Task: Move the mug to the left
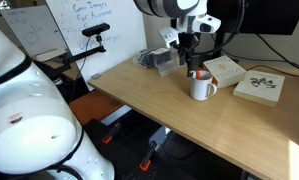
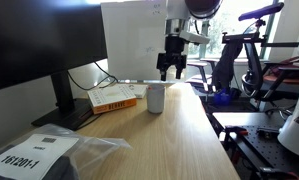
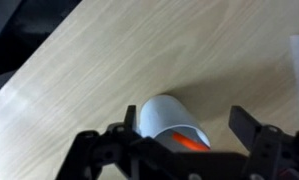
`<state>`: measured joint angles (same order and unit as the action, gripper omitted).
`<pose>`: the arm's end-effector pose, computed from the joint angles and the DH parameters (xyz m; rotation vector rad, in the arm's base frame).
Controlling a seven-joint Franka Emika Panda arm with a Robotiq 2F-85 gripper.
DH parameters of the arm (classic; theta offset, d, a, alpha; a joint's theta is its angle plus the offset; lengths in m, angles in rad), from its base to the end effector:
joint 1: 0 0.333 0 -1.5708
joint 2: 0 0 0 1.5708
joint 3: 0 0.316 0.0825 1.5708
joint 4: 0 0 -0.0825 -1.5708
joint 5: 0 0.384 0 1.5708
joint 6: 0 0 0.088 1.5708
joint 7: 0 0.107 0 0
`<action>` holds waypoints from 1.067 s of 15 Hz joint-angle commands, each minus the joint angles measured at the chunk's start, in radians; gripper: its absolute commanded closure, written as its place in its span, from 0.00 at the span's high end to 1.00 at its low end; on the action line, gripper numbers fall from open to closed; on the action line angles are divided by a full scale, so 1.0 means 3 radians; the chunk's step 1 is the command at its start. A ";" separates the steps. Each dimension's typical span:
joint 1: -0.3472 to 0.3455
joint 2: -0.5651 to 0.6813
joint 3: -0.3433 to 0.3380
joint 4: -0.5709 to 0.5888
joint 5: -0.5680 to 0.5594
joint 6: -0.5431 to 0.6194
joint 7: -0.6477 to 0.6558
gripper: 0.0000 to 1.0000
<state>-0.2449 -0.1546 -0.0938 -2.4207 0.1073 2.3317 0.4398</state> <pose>0.4490 -0.1563 0.3741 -2.7723 1.2537 -0.0905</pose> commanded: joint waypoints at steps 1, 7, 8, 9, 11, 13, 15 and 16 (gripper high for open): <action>-0.0001 0.0305 -0.0071 0.0199 -0.0024 0.0026 0.0605 1.00; 0.0019 0.0652 -0.0304 0.0437 0.0078 -0.0029 0.1424 1.00; 0.0027 0.0701 -0.0331 0.0471 0.0117 -0.0026 0.1557 0.99; 0.0038 0.0753 -0.0350 0.0504 0.0149 -0.0022 0.1707 0.89; 0.0068 0.0852 -0.0355 0.0563 0.0238 -0.0015 0.2014 0.69; 0.0106 0.0945 -0.0357 0.0613 0.0349 -0.0021 0.2317 0.53; 0.0139 0.1011 -0.0369 0.0644 0.0460 -0.0019 0.2607 0.39; 0.0147 0.1033 -0.0379 0.0651 0.0501 -0.0010 0.2747 0.30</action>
<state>-0.2205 0.1328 -0.1843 -2.2527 0.2140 2.3439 1.1528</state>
